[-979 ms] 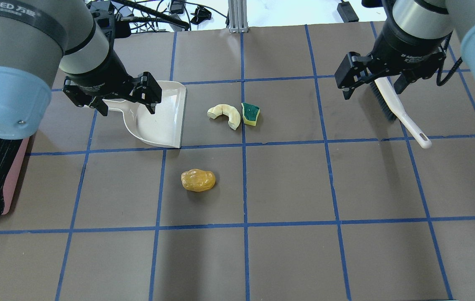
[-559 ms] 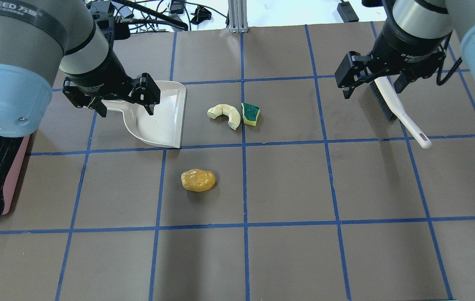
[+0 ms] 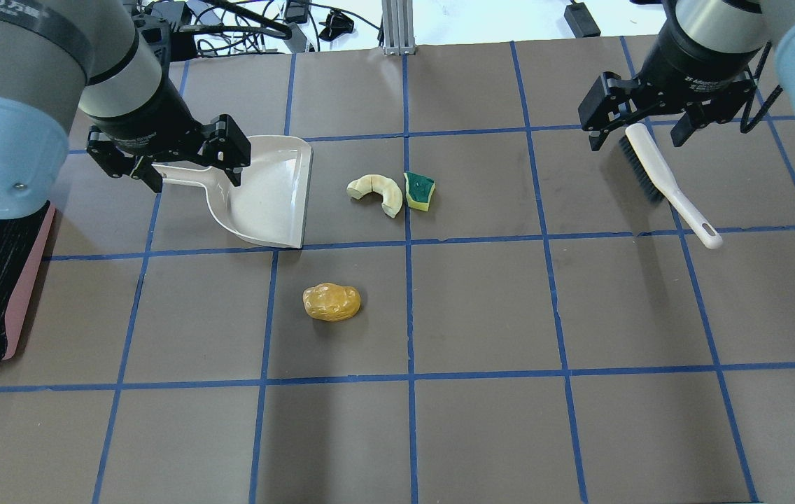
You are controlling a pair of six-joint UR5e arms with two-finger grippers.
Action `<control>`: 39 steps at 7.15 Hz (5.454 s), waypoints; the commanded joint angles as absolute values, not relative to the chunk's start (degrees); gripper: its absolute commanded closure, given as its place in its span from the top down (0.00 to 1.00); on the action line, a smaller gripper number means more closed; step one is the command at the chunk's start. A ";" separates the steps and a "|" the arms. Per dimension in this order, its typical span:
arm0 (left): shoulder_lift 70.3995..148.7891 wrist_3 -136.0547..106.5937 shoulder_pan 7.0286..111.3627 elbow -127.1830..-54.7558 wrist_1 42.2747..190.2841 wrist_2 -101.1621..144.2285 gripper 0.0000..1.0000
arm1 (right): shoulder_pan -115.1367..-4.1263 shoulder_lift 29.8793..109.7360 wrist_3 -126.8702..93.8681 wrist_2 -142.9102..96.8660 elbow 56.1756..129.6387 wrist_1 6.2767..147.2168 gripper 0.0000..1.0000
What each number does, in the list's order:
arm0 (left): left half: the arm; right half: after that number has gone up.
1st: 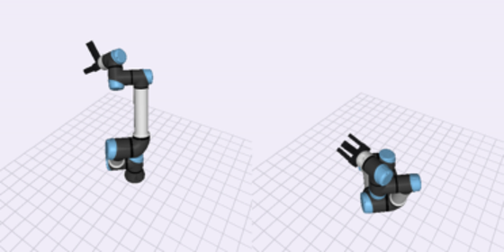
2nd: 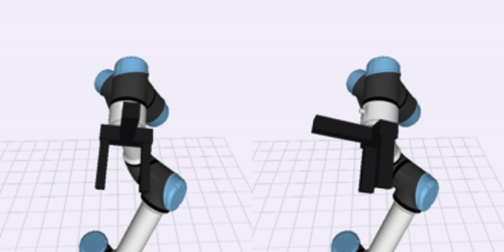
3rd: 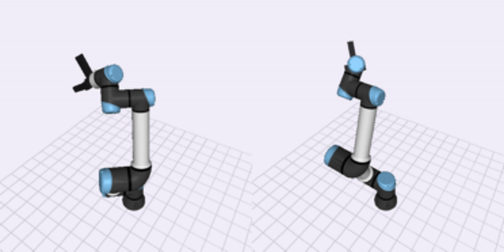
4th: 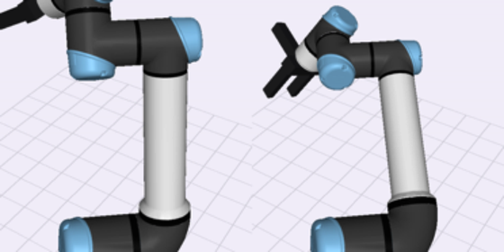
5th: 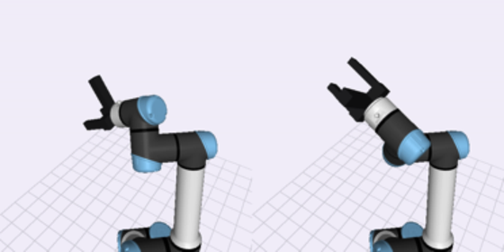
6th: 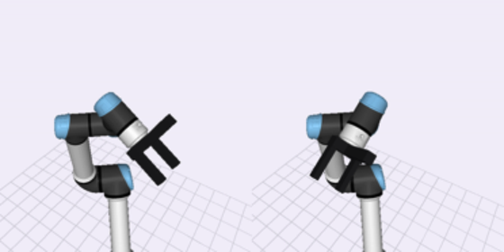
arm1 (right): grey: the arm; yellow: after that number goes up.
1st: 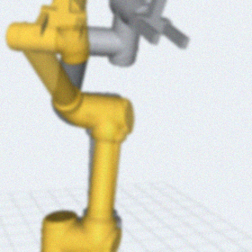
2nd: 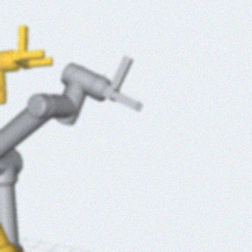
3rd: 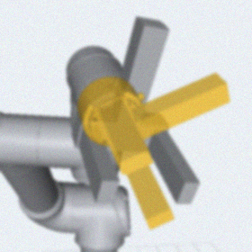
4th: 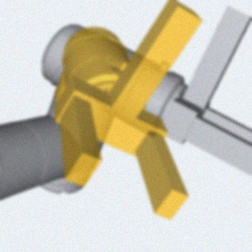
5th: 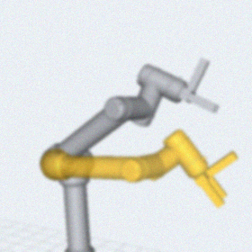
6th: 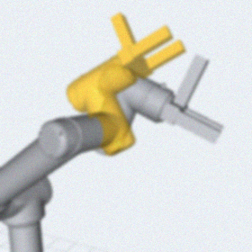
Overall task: Sweep and dump trash into bin
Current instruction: 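Lift the left gripper off the dustpan while the right gripper rises from the brush, then grasp the dustpan handle with the left gripper while the right grasps the brush handle, then drag the dustpan toward the sponge with the left gripper, holding the brush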
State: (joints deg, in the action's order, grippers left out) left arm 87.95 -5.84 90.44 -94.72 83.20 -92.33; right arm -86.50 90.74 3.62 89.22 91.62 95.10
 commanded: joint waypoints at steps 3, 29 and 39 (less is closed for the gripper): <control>88.77 -14.61 79.22 -94.22 82.53 -95.16 1.00 | -83.60 85.97 11.54 90.35 91.93 97.03 1.00; 121.20 -72.69 73.13 -84.38 70.58 -94.75 0.52 | -66.36 70.40 34.01 96.06 107.40 122.34 0.83; 117.16 -76.54 73.21 -84.46 66.53 -92.64 0.00 | -66.97 70.49 33.93 95.27 106.88 122.34 0.68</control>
State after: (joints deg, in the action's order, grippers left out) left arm 117.78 -75.01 73.12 -84.57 66.66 -93.40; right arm -66.91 70.45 33.93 95.40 107.21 122.10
